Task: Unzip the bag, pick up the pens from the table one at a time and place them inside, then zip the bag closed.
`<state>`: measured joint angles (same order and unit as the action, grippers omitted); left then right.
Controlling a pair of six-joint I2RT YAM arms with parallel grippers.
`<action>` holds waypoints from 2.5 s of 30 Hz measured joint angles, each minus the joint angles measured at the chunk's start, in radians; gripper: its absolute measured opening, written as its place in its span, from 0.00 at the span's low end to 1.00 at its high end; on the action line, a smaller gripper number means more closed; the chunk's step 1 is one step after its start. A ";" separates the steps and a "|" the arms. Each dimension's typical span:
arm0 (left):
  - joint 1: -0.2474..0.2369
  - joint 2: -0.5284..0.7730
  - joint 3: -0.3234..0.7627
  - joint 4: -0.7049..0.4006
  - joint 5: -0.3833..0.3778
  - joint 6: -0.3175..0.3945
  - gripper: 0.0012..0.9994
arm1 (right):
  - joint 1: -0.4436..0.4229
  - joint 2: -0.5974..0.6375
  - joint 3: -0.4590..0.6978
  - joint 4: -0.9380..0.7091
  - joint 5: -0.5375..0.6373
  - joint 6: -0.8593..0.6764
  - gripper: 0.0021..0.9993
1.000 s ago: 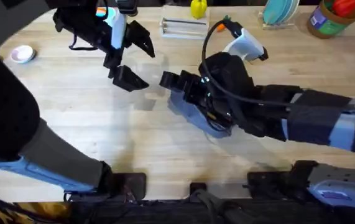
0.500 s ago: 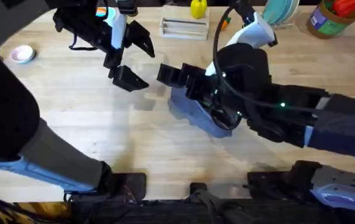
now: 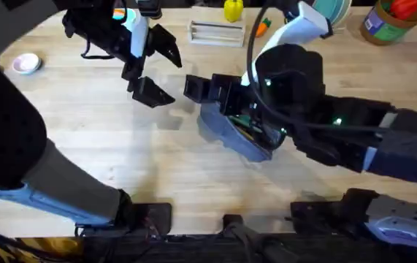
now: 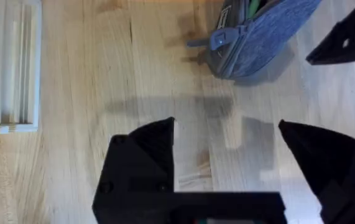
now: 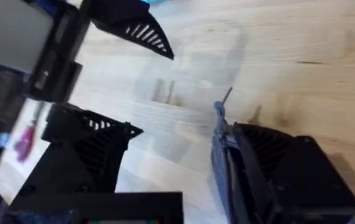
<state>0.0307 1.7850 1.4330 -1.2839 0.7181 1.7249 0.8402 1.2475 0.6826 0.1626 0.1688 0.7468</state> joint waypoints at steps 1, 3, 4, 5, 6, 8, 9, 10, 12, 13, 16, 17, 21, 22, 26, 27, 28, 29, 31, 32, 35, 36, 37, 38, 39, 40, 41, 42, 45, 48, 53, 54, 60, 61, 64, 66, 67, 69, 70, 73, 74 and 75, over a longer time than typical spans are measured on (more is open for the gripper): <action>0.000 0.000 0.000 0.000 0.000 0.000 1.00 | -0.001 0.000 0.017 -0.036 0.000 -0.028 1.00; 0.000 0.000 0.000 0.000 0.000 0.000 0.99 | -0.005 0.000 0.068 -0.145 0.000 -0.072 1.00; 0.000 0.000 0.000 0.000 0.000 0.000 0.99 | -0.009 0.000 0.100 -0.211 0.000 -0.091 1.00; 0.000 0.000 0.000 0.000 0.000 0.000 0.99 | -0.015 0.000 0.135 -0.285 0.000 -0.105 1.00; 0.000 0.000 0.000 0.000 0.000 0.000 0.99 | -0.023 0.000 0.164 -0.344 0.000 -0.116 1.00; 0.000 0.000 0.000 0.000 0.000 0.000 0.99 | -0.044 0.000 0.220 -0.447 0.000 -0.132 1.00; 0.000 0.000 0.000 0.000 0.000 0.001 0.99 | -0.054 0.000 0.242 -0.483 0.000 -0.139 1.00; 0.000 0.000 0.000 0.000 0.000 0.006 0.99 | -0.064 0.000 0.266 -0.515 0.000 -0.147 1.00; 0.000 0.000 -0.005 0.001 0.000 0.020 0.99 | -0.076 0.000 0.302 -0.556 0.000 -0.167 1.00; 0.000 0.000 -0.010 0.001 0.000 0.028 0.99 | -0.078 0.000 0.321 -0.572 0.000 -0.181 1.00; 0.008 0.007 -0.032 0.000 0.002 0.052 0.99 | -0.078 0.000 0.377 -0.640 0.000 -0.211 1.00; 0.014 0.016 -0.037 0.000 0.009 0.057 0.99 | -0.078 0.000 0.395 -0.670 0.000 -0.219 1.00; 0.035 0.089 -0.047 0.003 0.052 0.068 0.99 | -0.080 0.015 0.452 -0.744 0.000 -0.233 1.00; 0.040 0.114 -0.049 0.006 0.063 0.068 0.99 | -0.081 0.026 0.461 -0.743 0.000 -0.235 1.00; 0.041 0.178 -0.058 0.005 0.095 0.072 0.99 | -0.082 0.074 0.465 -0.744 0.000 -0.240 1.00; 0.040 0.186 -0.058 0.003 0.100 0.072 0.99 | -0.082 0.084 0.465 -0.746 0.000 -0.243 1.00; 0.039 0.190 -0.058 -0.003 0.105 0.072 0.99 | -0.083 0.091 0.465 -0.743 0.000 -0.243 1.00; 0.039 0.191 -0.058 -0.011 0.113 0.073 0.99 | -0.084 0.097 0.465 -0.734 0.000 -0.244 1.00; 0.039 0.190 -0.059 -0.017 0.140 0.074 0.99 | -0.086 0.106 0.465 -0.702 0.000 -0.247 1.00; 0.039 0.190 -0.059 -0.013 0.156 0.074 0.99 | -0.087 0.112 0.465 -0.687 0.000 -0.247 1.00; 0.039 0.190 -0.059 0.016 0.198 0.075 0.99 | -0.089 0.148 0.466 -0.656 0.000 -0.247 1.00; 0.039 0.190 -0.059 0.021 0.206 0.075 0.99 | -0.089 0.165 0.466 -0.650 -0.002 -0.247 1.00; 0.039 0.190 -0.059 0.025 0.213 0.075 0.99 | -0.090 0.186 0.466 -0.643 -0.011 -0.247 1.00; 0.039 0.190 -0.059 0.027 0.220 0.075 0.99 | -0.091 0.207 0.466 -0.636 -0.022 -0.248 1.00; 0.039 0.190 -0.059 0.029 0.226 0.075 0.99 | -0.091 0.226 0.466 -0.628 -0.039 -0.250 1.00; 0.039 0.190 -0.059 0.028 0.229 0.076 0.99 | -0.091 0.245 0.466 -0.618 -0.060 -0.251 1.00; 0.039 0.190 -0.059 0.028 0.232 0.078 0.99 | -0.091 0.262 0.466 -0.609 -0.081 -0.255 1.00; 0.039 0.190 -0.059 0.028 0.233 0.081 0.99 | -0.091 0.276 0.466 -0.604 -0.097 -0.257 1.00; 0.039 0.190 -0.059 0.028 0.235 0.086 0.99 | -0.091 0.308 0.466 -0.593 -0.130 -0.262 1.00; 0.039 0.191 -0.059 0.028 0.236 0.087 0.99 | -0.091 0.328 0.466 -0.583 -0.143 -0.270 1.00; 0.039 0.190 -0.059 0.028 0.237 0.091 0.99 | -0.104 0.354 0.466 -0.581 -0.157 -0.277 1.00; 0.039 0.190 -0.059 0.028 0.238 0.093 0.99 | -0.112 0.372 0.466 -0.573 -0.160 -0.276 0.99; 0.039 0.190 -0.059 0.028 0.239 0.093 0.99 | -0.114 0.380 0.466 -0.530 -0.163 -0.276 0.84; 0.039 0.190 -0.059 0.029 0.239 0.093 0.99 | -0.114 0.381 0.466 -0.530 -0.164 -0.276 0.81; 0.039 0.190 -0.059 0.029 0.240 0.093 0.99 | -0.114 0.381 0.466 -0.537 -0.166 -0.273 0.75; 0.039 0.190 -0.059 0.028 0.240 0.093 0.99 | -0.114 0.381 0.466 -0.543 -0.167 -0.272 0.72; 0.039 0.190 -0.059 0.028 0.240 0.093 0.99 | -0.114 0.381 0.466 -0.544 -0.167 -0.272 0.70; 0.039 0.190 -0.059 0.028 0.240 0.093 0.99 | -0.114 0.381 0.466 -0.541 -0.167 -0.272 0.64; 0.039 0.190 -0.059 0.029 0.240 0.093 0.99 | -0.114 0.380 0.466 -0.538 -0.167 -0.272 0.60; 0.039 0.190 -0.059 0.029 0.239 0.093 0.99 | -0.114 0.381 0.466 -0.537 -0.167 -0.271 0.55; 0.039 0.190 -0.059 0.029 0.240 0.093 0.99 | -0.114 0.381 0.466 -0.537 -0.167 -0.272 0.55; 0.039 0.190 -0.059 0.029 0.239 0.093 0.99 | -0.114 0.381 0.466 -0.537 -0.167 -0.272 0.54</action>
<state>0.0700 1.9755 1.3743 -1.2553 0.9573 1.8179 0.7261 1.6283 1.1484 -0.3744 0.0021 0.4751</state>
